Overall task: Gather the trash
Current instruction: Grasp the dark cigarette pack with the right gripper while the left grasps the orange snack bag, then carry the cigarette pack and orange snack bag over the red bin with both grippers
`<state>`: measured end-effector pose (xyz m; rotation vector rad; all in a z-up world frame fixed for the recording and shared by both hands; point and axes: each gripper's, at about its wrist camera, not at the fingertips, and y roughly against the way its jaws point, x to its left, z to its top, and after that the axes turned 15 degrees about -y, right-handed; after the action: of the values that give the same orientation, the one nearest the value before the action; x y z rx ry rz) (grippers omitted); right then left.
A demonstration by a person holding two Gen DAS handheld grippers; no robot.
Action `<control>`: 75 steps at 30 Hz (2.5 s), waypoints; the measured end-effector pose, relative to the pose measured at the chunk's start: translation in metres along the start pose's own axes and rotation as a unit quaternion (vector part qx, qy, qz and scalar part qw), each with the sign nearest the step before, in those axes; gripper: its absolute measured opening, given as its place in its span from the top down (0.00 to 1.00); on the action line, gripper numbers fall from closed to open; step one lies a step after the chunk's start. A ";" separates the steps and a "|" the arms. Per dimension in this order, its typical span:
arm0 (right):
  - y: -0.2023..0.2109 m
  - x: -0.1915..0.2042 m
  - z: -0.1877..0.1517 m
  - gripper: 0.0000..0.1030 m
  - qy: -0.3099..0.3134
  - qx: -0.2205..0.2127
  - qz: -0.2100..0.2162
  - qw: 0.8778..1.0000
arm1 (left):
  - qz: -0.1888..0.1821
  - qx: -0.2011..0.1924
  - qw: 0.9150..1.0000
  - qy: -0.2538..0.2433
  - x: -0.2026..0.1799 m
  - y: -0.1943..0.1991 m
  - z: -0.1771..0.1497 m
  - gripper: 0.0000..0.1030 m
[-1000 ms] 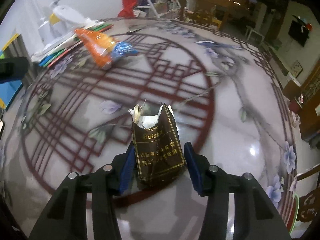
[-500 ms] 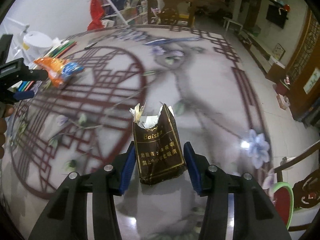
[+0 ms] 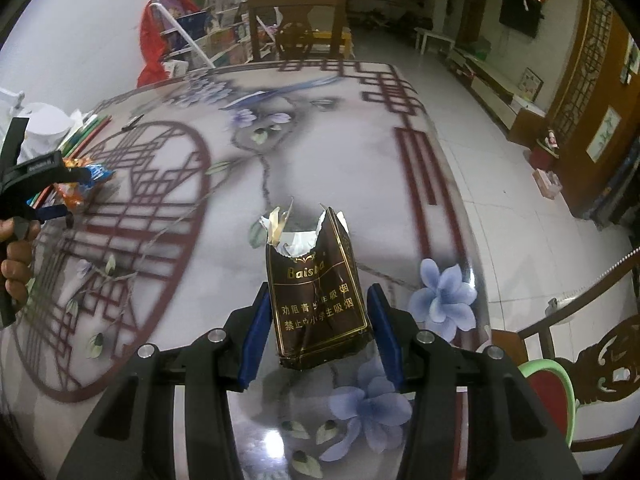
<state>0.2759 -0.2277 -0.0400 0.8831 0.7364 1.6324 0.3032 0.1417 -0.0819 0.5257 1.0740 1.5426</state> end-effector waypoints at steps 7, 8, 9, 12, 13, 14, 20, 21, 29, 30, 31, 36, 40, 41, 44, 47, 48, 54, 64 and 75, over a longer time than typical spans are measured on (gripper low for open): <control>0.001 -0.009 0.000 0.55 -0.013 0.000 0.000 1.000 | 0.016 0.009 0.998 -0.067 -0.009 -0.001 -0.002 0.56; 0.002 -0.009 0.000 0.55 -0.014 -0.001 0.001 1.000 | 0.014 0.011 0.997 -0.072 -0.008 0.001 -0.003 0.57; 0.002 -0.009 -0.001 0.55 -0.015 -0.001 0.002 1.000 | 0.014 0.012 0.997 -0.075 -0.008 0.002 -0.005 0.57; 0.006 -0.009 -0.003 0.55 -0.019 -0.003 0.004 1.000 | 0.017 0.012 0.995 -0.096 -0.012 0.010 -0.012 0.58; 0.009 -0.009 -0.004 0.55 -0.020 -0.003 0.006 1.000 | 0.018 0.011 0.994 -0.105 -0.015 0.012 -0.014 0.58; 0.011 -0.009 -0.005 0.55 -0.021 -0.004 0.007 1.000 | 0.019 0.008 0.993 -0.115 -0.018 0.017 -0.016 0.59; 0.027 -0.010 -0.011 0.55 -0.028 -0.009 0.013 0.999 | 0.007 -0.003 0.986 -0.167 -0.044 0.051 -0.035 0.59; 0.033 -0.010 -0.013 0.55 -0.030 -0.011 0.014 0.999 | 0.004 -0.005 0.985 -0.175 -0.049 0.057 -0.038 0.59; 0.078 -0.018 -0.030 0.55 -0.042 -0.029 0.024 0.998 | -0.033 -0.024 0.972 -0.232 -0.090 0.111 -0.074 0.59; 0.082 -0.020 -0.032 0.55 -0.043 -0.031 0.025 0.998 | -0.039 -0.026 0.971 -0.235 -0.093 0.118 -0.081 0.59; 0.090 -0.022 -0.035 0.55 -0.046 -0.034 0.026 0.998 | -0.043 -0.028 0.970 -0.238 -0.097 0.125 -0.086 0.59; 0.119 -0.033 -0.050 0.55 -0.059 -0.047 0.032 0.997 | -0.066 -0.031 0.962 -0.262 -0.115 0.150 -0.115 0.59; 0.141 -0.045 -0.063 0.55 -0.072 -0.055 0.036 0.995 | -0.080 -0.027 0.957 -0.278 -0.126 0.163 -0.136 0.59; 0.145 -0.048 -0.066 0.55 -0.075 -0.057 0.037 0.995 | -0.084 -0.027 0.955 -0.282 -0.130 0.166 -0.141 0.59; 0.157 -0.056 -0.075 0.55 -0.083 -0.061 0.038 0.994 | -0.092 -0.026 0.951 -0.293 -0.140 0.170 -0.152 0.59; 0.166 -0.063 -0.082 0.55 -0.088 -0.066 0.036 0.993 | -0.099 -0.024 0.948 -0.303 -0.151 0.170 -0.157 0.59; 0.170 -0.066 -0.084 0.55 -0.090 -0.068 0.034 0.993 | -0.101 -0.023 0.947 -0.305 -0.155 0.170 -0.158 0.59; 0.187 -0.091 -0.091 0.55 -0.110 -0.081 0.024 0.990 | -0.121 -0.018 0.935 -0.332 -0.193 0.170 -0.165 0.59; 0.204 -0.155 -0.096 0.55 -0.151 -0.093 -0.005 0.984 | -0.179 -0.011 0.902 -0.393 -0.287 0.160 -0.184 0.59; 0.211 -0.228 -0.101 0.55 -0.204 -0.100 -0.035 0.973 | -0.239 0.011 0.859 -0.454 -0.382 0.142 -0.204 0.59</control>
<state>0.1128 -0.4990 0.0413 0.9931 0.3082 1.3743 0.1681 -0.2804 0.0233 0.8147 0.4175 0.6798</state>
